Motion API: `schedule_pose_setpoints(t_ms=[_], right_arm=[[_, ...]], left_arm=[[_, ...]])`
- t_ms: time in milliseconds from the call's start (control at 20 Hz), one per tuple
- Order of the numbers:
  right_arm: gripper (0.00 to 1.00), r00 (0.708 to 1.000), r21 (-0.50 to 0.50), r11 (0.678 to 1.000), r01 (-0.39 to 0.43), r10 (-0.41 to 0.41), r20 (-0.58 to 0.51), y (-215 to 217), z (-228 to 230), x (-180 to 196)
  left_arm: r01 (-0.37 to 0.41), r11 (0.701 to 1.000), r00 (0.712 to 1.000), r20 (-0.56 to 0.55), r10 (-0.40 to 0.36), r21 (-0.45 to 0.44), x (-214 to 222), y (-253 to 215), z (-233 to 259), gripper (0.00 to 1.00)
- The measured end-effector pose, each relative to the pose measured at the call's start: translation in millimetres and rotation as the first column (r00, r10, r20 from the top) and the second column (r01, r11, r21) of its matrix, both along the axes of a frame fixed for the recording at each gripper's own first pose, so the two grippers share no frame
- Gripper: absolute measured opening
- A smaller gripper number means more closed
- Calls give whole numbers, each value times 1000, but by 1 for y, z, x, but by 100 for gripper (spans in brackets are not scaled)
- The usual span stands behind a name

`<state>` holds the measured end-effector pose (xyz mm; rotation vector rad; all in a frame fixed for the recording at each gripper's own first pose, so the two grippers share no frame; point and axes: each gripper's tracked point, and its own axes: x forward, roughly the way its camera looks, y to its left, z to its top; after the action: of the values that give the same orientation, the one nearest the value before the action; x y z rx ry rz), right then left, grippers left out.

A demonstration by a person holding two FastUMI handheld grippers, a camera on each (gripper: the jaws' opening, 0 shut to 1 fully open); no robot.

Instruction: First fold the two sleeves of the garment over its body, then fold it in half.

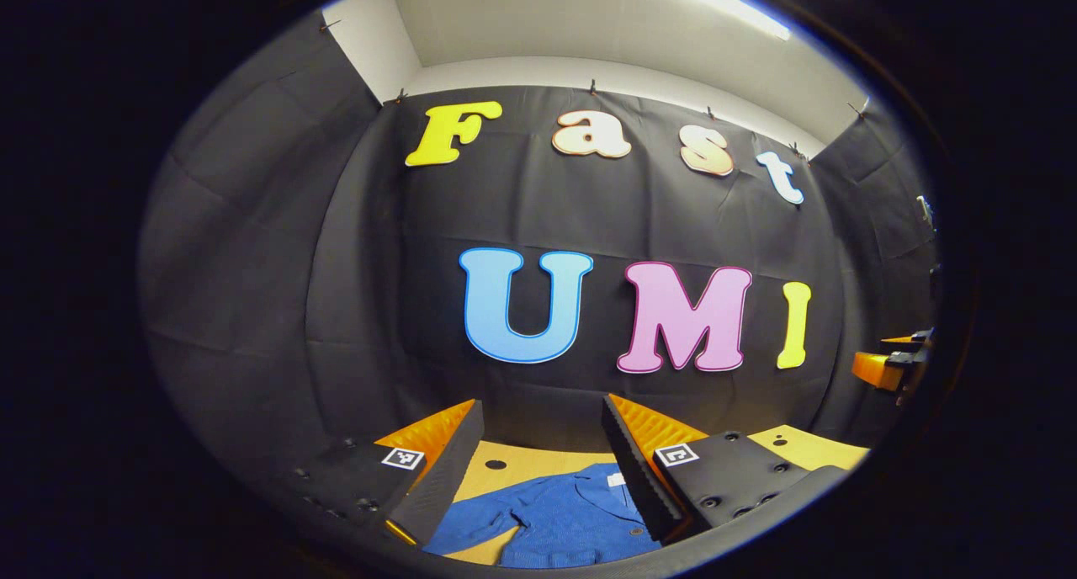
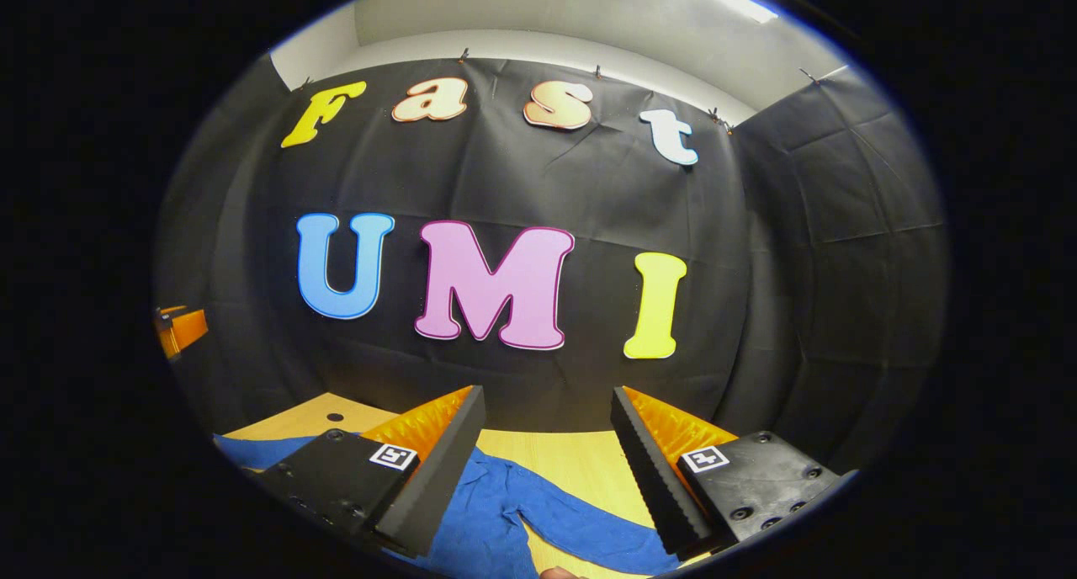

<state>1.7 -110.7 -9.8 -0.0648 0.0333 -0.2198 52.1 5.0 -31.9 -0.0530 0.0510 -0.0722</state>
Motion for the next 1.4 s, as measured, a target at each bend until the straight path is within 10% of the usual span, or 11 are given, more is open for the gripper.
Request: schedule_pose_setpoints(t_ms=[600, 900, 1400], right_arm=[[98, 964, 3, 988, 154, -149, -222, -107, -87, 15], [98, 856, 2, 956, 294, -262, -446, -172, -172, -9], [99, 595, 35, 910, 414, -241, -767, -208, -310, -83]], left_arm=[[3, 999, 1000, 15, -4, 50, 0, -4, 9, 82], [6, 999, 1000, 4, -6, 46, 2, -14, 6, 82], [22, 997, 1000, -15, -21, 68, 7, -26, -1, 82]])
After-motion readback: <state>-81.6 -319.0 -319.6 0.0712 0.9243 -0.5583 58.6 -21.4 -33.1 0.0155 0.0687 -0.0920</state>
